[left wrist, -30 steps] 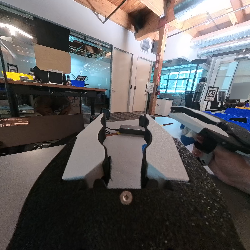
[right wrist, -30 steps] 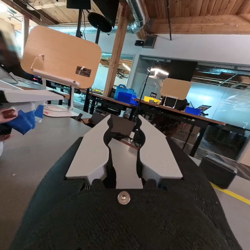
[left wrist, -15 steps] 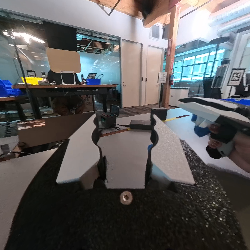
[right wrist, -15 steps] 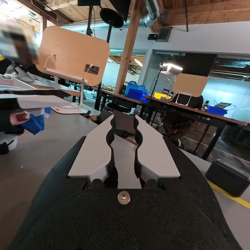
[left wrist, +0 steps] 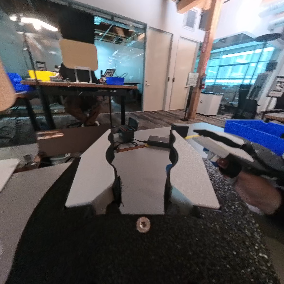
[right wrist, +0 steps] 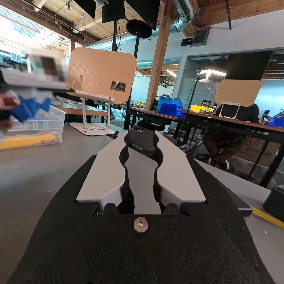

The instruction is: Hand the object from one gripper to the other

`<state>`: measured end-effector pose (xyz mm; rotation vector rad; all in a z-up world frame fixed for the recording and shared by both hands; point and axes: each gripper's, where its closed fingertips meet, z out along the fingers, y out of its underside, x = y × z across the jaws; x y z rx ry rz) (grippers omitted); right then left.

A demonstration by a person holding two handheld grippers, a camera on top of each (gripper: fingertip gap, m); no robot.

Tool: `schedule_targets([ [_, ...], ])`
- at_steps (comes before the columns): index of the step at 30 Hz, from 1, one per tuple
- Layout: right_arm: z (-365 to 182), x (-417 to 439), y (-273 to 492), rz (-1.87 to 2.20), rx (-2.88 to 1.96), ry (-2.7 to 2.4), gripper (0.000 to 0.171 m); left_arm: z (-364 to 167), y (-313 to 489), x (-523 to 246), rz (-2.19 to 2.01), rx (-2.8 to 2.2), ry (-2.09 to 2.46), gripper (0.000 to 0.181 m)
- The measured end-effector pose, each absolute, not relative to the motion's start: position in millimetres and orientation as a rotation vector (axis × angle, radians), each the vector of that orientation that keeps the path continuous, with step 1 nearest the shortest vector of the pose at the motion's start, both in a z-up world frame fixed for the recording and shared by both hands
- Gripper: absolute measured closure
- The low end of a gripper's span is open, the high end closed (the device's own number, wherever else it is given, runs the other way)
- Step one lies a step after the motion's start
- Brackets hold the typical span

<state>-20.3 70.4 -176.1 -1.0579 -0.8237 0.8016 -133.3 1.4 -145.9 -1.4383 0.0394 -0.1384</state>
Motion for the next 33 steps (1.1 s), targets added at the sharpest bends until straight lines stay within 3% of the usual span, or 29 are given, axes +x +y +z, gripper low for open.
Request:
schedule_targets([
  [7,-178.8,-23.2,71.4,0.821,-1.081,-0.833,0.147,-132.5,-111.2,-242.2,0.039,-1.655,-0.388,0.13],
  [14,-183.4,-26.3,72.9,0.847,-1.116,-0.835,0.148,-198.5,-143.1,-352.0,0.157,-2.098,-0.381,0.136],
  [20,-186.7,-26.6,75.7,0.847,-1.135,-0.843,0.148,-261.3,-126.5,-381.9,-0.013,-2.289,-0.41,0.134],
  [30,-188.4,-29.1,74.9,0.887,-1.156,-0.842,0.149,-290.6,-117.1,-395.0,0.008,-2.354,-0.371,0.14],
  [33,-189.1,-29.0,75.6,0.897,-1.165,-0.839,0.149,-300.4,-119.5,-393.4,0.023,-2.407,-0.346,0.152],
])
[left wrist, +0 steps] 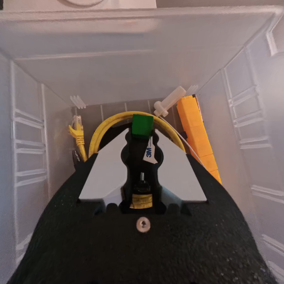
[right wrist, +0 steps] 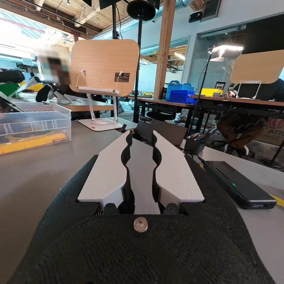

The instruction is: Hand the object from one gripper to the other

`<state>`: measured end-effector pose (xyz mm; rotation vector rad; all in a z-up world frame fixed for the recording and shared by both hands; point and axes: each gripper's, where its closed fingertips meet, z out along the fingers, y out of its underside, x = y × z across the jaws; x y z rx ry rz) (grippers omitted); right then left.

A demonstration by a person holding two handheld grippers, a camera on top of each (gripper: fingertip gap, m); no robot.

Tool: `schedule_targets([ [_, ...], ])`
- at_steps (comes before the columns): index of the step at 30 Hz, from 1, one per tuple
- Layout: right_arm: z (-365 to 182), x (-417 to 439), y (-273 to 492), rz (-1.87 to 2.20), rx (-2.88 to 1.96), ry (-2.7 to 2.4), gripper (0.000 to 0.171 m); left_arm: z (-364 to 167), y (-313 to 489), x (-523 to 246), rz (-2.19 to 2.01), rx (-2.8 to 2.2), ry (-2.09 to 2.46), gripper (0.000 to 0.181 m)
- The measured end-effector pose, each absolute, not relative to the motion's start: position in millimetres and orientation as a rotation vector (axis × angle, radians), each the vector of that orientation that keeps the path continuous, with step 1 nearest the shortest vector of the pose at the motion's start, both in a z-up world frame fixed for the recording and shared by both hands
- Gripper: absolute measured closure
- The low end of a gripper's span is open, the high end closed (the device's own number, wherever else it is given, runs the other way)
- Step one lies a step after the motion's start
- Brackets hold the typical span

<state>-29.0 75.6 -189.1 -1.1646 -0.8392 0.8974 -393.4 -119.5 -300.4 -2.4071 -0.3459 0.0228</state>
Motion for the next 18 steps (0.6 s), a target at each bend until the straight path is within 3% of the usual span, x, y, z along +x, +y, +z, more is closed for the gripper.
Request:
schedule_targets([
  [3,-190.5,-28.8,76.9,0.906,-1.178,-0.836,0.149,-278.9,-118.1,-388.1,0.186,-2.348,-0.191,0.156],
  [6,-190.4,-28.3,77.6,0.909,-1.182,-0.831,0.149,-219.3,-117.7,-372.3,0.428,-2.171,-0.095,0.156],
  [12,-189.5,-30.0,74.0,0.93,-1.178,-0.844,0.149,-82.4,-97.2,-238.3,0.365,-1.638,0.085,0.157],
  [16,-184.5,-29.8,66.3,1.008,-1.148,-0.857,0.147,-56.5,-70.7,-154.2,0.105,-1.326,0.125,0.157],
  [18,-176.8,-25.6,62.4,1.08,-1.124,-0.848,0.144,-68.0,-50.7,-131.7,-0.062,-1.227,0.067,0.156],
])
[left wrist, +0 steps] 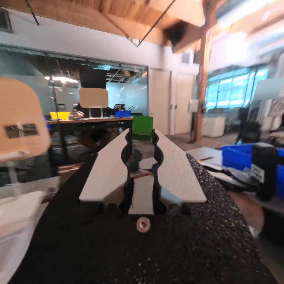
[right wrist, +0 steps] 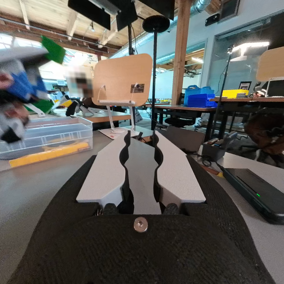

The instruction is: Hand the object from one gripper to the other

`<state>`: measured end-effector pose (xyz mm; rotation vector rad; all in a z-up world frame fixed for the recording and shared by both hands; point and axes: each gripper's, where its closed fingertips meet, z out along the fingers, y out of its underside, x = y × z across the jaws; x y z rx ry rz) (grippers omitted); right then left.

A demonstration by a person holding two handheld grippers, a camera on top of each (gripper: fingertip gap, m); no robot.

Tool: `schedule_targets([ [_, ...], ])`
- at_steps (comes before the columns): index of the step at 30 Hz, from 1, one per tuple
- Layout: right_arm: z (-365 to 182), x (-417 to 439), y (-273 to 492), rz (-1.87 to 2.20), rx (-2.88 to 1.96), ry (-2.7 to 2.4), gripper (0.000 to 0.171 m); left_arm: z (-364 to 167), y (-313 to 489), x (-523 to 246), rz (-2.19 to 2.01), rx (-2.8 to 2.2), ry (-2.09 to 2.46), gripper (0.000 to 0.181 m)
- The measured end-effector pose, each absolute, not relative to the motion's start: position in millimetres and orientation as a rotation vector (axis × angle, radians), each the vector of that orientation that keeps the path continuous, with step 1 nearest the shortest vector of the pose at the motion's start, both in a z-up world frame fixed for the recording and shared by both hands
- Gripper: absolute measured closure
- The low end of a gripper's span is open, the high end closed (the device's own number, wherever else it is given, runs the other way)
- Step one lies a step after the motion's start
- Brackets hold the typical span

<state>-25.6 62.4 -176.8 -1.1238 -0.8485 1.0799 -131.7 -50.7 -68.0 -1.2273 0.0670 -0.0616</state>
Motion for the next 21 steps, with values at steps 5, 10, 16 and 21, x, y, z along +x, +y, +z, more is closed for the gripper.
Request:
schedule_targets([
  [5,-174.7,-11.2,75.7,1.14,-1.137,-0.829,0.134,-126.2,0.1,-95.2,-0.432,-1.176,0.09,0.156],
  [10,-175.2,-14.5,60.4,1.261,-1.114,-0.924,0.143,-170.4,8.1,-79.8,-0.706,-1.228,0.152,0.157],
  [16,-175.7,-30.8,25.7,1.381,-1.041,-1.062,0.117,-176.5,10.0,-77.2,-1.024,-1.204,0.079,0.157],
  [21,-181.0,-36.0,2.0,0.725,-0.726,-1.247,0.125,-178.4,7.5,-59.2,-1.391,-1.199,0.033,0.157],
])
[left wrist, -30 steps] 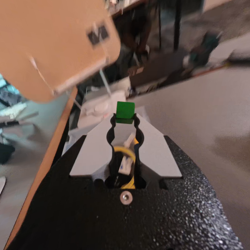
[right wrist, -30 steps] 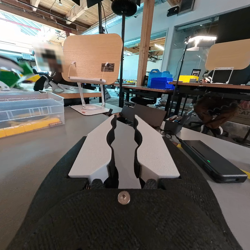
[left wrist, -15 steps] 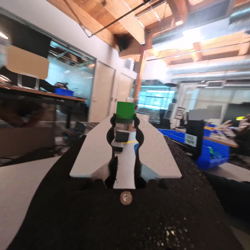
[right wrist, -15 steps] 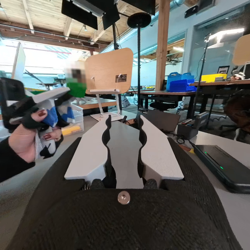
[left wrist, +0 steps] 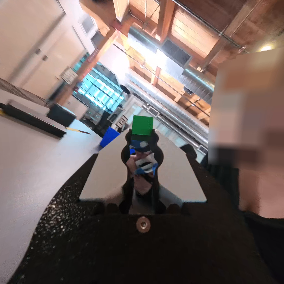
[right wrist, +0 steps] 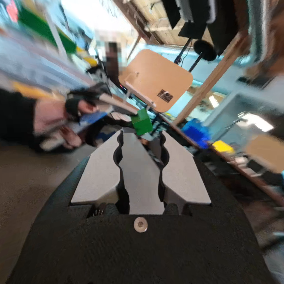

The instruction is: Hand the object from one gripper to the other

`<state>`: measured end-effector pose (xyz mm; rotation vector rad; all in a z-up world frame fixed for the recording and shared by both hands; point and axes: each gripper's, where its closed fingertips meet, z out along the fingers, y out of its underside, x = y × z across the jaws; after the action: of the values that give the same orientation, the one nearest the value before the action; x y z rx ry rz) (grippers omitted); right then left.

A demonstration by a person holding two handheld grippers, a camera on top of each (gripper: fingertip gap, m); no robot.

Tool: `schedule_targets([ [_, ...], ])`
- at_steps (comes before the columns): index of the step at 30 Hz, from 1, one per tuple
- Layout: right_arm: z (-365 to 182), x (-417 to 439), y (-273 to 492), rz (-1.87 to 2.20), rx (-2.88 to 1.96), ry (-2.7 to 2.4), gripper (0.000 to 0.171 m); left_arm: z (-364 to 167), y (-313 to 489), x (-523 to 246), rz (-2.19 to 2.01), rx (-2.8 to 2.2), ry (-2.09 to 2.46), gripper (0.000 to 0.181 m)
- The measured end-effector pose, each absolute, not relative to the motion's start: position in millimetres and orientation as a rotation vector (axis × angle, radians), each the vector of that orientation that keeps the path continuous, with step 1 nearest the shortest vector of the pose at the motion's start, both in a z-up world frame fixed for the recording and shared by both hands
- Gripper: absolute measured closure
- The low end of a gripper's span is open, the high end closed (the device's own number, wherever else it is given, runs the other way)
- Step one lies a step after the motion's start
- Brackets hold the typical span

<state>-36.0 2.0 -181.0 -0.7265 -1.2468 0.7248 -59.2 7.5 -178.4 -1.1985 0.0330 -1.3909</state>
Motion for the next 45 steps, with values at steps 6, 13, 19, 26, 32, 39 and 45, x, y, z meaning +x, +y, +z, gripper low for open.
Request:
schedule_targets([
  [6,-181.9,-43.6,-8.1,0.326,-0.542,-1.229,0.134,-179.0,-1.4,-43.4,-1.525,-1.214,0.112,0.157],
  [13,-179.4,-42.0,-6.2,0.354,-0.549,-1.215,0.143,-185.2,-4.7,-31.9,-1.586,-1.281,0.15,0.157],
  [19,-188.3,-47.8,8.8,0.754,-0.852,-1.224,0.144,-185.9,7.9,-39.6,-1.141,-1.297,0.222,0.085],
  [26,-201.5,-40.5,20.3,1.566,-1.23,-1.168,0.144,-223.5,25.9,-47.8,-0.011,-1.488,0.627,0.06],
  [32,-220.2,-36.8,8.5,1.833,-1.394,-1.272,0.144,-231.6,24.8,-32.7,0.56,-1.388,0.952,0.102],
  [39,-226.8,-38.7,0.1,1.927,-1.451,-1.298,0.144,-230.7,19.8,-25.8,0.655,-1.339,1.021,0.144],
  [45,-217.9,-43.5,13.0,1.842,-1.396,-1.191,0.127,-235.0,26.9,-37.5,0.642,-1.432,0.947,0.144],
])
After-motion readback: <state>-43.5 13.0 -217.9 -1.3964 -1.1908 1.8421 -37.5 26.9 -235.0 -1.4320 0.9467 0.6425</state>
